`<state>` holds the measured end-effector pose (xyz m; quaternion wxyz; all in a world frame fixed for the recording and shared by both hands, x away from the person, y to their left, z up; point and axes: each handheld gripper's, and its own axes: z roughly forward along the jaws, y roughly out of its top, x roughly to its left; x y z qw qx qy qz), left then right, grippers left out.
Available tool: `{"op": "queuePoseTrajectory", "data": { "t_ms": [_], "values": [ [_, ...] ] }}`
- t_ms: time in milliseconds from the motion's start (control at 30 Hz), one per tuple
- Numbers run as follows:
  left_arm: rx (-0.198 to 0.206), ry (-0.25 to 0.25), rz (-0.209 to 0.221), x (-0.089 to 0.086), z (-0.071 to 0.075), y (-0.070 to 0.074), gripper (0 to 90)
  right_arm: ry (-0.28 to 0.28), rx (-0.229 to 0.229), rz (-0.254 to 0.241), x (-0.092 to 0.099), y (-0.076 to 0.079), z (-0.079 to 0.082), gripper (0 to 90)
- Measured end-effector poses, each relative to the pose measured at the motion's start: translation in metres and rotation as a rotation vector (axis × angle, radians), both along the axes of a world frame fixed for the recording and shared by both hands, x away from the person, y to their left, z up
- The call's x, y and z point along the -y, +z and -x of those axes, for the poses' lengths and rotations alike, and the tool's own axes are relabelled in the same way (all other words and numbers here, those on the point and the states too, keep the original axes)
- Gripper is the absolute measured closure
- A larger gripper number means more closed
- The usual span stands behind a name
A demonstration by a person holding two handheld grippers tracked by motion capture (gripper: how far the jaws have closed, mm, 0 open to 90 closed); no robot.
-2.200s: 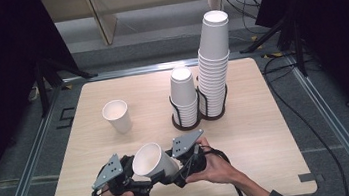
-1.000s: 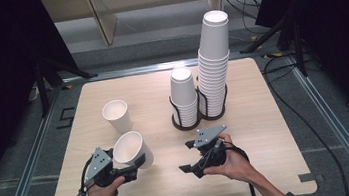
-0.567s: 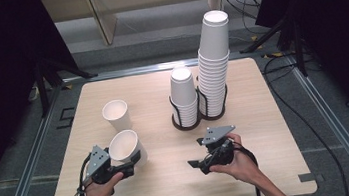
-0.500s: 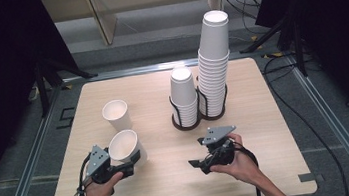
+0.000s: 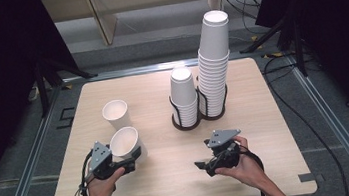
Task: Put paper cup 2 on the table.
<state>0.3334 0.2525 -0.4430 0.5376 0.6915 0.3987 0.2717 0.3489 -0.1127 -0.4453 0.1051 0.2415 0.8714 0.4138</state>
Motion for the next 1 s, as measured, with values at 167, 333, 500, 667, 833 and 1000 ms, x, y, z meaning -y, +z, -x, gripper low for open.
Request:
{"op": "queuePoseTrajectory", "data": {
  "t_ms": [167, 333, 500, 667, 833, 1000],
  "values": [
    [0.003, 0.017, 0.009, 0.005, -0.013, -0.003, 16.5, -0.001, 0.011, 0.003, 0.002, 0.000, -0.001, 19.0],
    [0.003, 0.020, 0.004, 0.010, -0.023, -0.005, 16.5, -0.007, 0.004, 0.003, 0.003, -0.001, -0.001, 19.1],
    [0.001, 0.038, 0.000, 0.010, -0.029, -0.003, 16.6, -0.018, -0.017, -0.001, 0.003, -0.002, 0.000, 19.1],
    [-0.007, 0.043, -0.012, 0.011, -0.033, -0.005, 16.5, -0.008, -0.007, -0.003, 0.003, -0.002, -0.001, 19.1],
    [-0.001, 0.041, -0.010, 0.013, -0.038, -0.007, 16.5, -0.010, 0.001, 0.002, 0.003, -0.002, -0.001, 19.1],
    [-0.006, 0.047, -0.020, 0.015, -0.042, -0.007, 16.5, -0.012, -0.006, 0.002, 0.003, -0.003, -0.001, 19.1]
  ]
}}
